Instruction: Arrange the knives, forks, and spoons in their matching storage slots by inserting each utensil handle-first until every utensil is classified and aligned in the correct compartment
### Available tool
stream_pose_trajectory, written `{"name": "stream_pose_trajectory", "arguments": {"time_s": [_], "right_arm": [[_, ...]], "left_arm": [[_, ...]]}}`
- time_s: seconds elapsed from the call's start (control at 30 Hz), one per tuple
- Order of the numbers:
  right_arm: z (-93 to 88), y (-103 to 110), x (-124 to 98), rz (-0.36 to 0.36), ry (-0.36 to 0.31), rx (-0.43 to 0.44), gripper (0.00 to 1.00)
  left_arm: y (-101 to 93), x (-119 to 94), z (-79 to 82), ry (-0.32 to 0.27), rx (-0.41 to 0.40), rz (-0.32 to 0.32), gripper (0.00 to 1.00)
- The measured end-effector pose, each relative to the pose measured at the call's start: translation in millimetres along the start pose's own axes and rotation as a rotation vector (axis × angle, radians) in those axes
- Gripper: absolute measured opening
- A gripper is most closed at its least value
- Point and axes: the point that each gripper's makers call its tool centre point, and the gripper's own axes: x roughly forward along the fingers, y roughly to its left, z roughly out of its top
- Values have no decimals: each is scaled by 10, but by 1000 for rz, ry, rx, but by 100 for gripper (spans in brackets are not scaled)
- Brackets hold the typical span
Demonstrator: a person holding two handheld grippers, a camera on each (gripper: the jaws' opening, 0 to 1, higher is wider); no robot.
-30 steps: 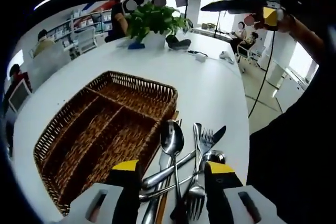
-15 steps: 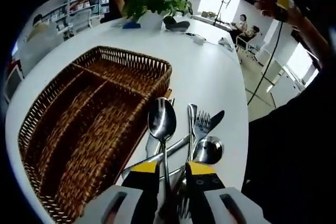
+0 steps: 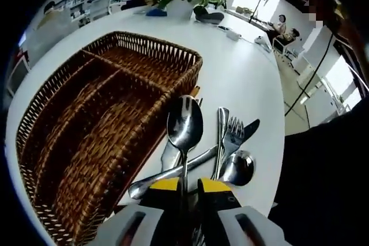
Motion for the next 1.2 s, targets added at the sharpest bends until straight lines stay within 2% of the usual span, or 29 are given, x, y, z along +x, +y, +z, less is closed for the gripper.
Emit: {"name": "stream_pose_trajectory", "arguments": {"time_s": [0.13, 0.17, 0.3, 0.43, 0.5, 0.53, 0.6, 0.63, 0.67, 0.83, 1.03, 1.2], "right_arm": [[-7, -1, -4, 0, -1, 5, 99], [-9, 0, -6, 1, -1, 5, 99], [-4, -8, -14, 0, -7, 9, 99], [-8, -6, -21, 1, -10, 13, 99], [-12, -4, -25, 1, -10, 14, 99], [-15, -5, -26, 1, -10, 15, 99], [-19, -12, -29, -2, -11, 16, 99], [-17, -15, -32, -3, -12, 18, 99], [-15, -17, -34, -3, -13, 20, 99], [2, -28, -39, -3, -21, 25, 99], [12, -7, -12, 2, -17, 17, 99], [32, 21, 14, 9, -17, 8, 99]], "left_arm": [[-4, 16, 10, 23, 25, 23, 9], [7, 29, -20, 47, 50, 35, 9], [-58, 98, -22, 57, 104, 37, 10], [-35, 114, 0, 52, 96, 46, 8], [22, 116, 2, 57, 172, 76, 4], [-18, 122, 2, 51, 141, 60, 3], [5, 123, 13, 50, 159, 67, 2], [14, 122, 29, 50, 226, 74, 2], [4, 122, 22, 52, 221, 78, 2], [-31, 96, 35, 39, 242, 40, 1], [-25, -2, 71, 31, 241, 10, 0], [-53, -118, 89, 35, 272, -17, 0]]}}
